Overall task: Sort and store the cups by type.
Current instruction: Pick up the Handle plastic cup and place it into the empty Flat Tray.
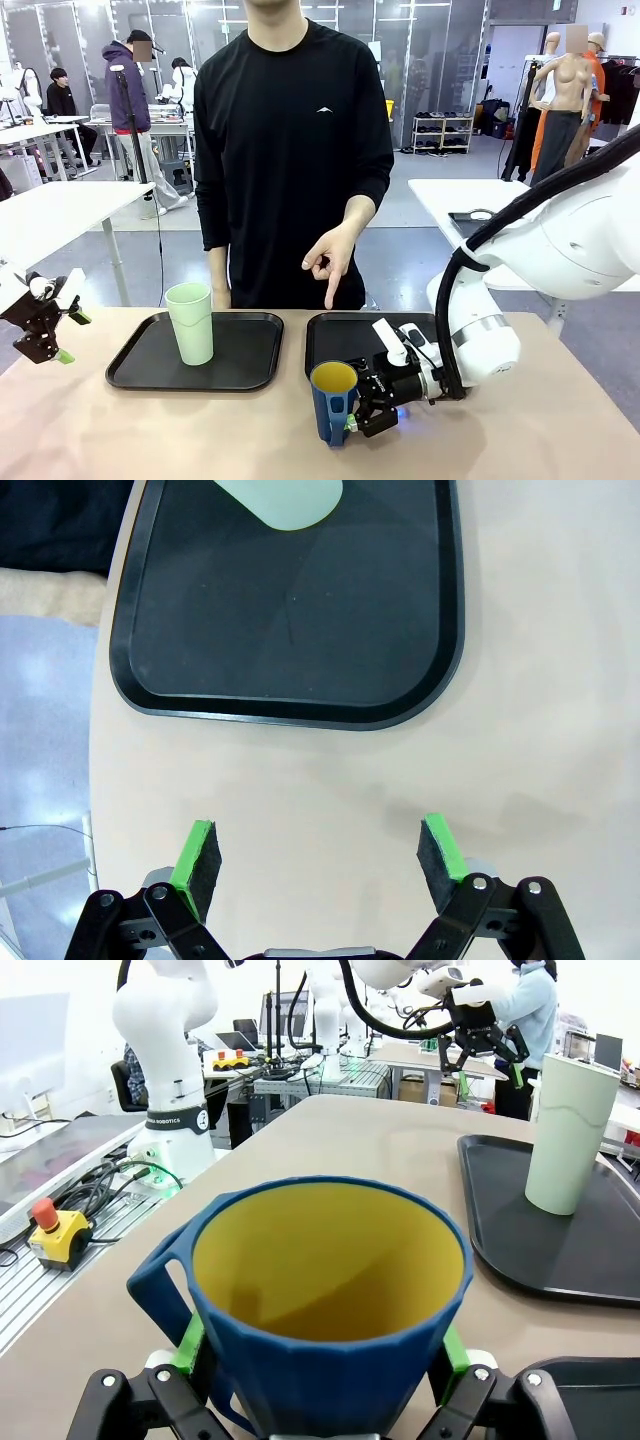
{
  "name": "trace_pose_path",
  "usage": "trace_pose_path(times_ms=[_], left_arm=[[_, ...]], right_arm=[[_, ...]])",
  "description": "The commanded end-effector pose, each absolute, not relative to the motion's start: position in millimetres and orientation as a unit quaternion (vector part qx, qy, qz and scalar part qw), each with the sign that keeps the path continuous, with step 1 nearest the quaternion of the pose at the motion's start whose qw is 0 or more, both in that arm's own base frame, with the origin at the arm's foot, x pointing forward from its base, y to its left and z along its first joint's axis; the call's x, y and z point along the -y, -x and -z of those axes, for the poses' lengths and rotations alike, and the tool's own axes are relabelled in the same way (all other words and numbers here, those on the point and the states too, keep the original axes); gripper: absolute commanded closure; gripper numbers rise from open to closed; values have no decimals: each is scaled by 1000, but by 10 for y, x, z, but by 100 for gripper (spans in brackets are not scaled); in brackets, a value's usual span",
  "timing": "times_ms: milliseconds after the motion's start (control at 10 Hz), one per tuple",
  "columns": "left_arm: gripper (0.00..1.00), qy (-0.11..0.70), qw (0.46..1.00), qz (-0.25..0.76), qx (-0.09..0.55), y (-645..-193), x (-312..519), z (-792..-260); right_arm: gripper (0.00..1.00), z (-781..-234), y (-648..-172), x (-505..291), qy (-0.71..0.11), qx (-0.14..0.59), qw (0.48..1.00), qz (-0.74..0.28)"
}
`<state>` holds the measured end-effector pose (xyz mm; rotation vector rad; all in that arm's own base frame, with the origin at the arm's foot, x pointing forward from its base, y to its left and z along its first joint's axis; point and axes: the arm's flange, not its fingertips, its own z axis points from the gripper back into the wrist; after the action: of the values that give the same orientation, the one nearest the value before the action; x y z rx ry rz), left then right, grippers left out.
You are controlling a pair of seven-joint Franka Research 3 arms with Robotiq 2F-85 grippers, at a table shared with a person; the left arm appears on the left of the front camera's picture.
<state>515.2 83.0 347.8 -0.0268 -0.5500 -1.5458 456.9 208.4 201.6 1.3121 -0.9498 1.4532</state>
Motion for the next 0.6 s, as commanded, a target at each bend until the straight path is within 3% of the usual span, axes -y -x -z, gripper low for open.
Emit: trace_pose_path(times_ms=[0,100,200,300,400,500], left_arm=[[0,10,677,690,257,-5144,-836,-3480],[0,10,677,690,257,-5144,-836,-3480],[0,10,677,690,257,-5144,-836,-3480],[0,10,677,690,257,-5144,-836,-3480],[0,10,677,690,257,-5144,-836,-3480],[0,10,677,690,257,-5144,-836,-3480]], right_arm=[[0,-1996,-4575,-2121,-537,408,455,-582],[19,-1982,-4564,-2106,-529,406,465,-582],[19,-1985,-4564,-2097,-527,404,469,-582],[38,-1983,-4568,-2099,-526,404,472,-581],[39,-1991,-4572,-2102,-523,406,474,-581],[58,-1996,-4574,-2107,-522,404,475,-582]])
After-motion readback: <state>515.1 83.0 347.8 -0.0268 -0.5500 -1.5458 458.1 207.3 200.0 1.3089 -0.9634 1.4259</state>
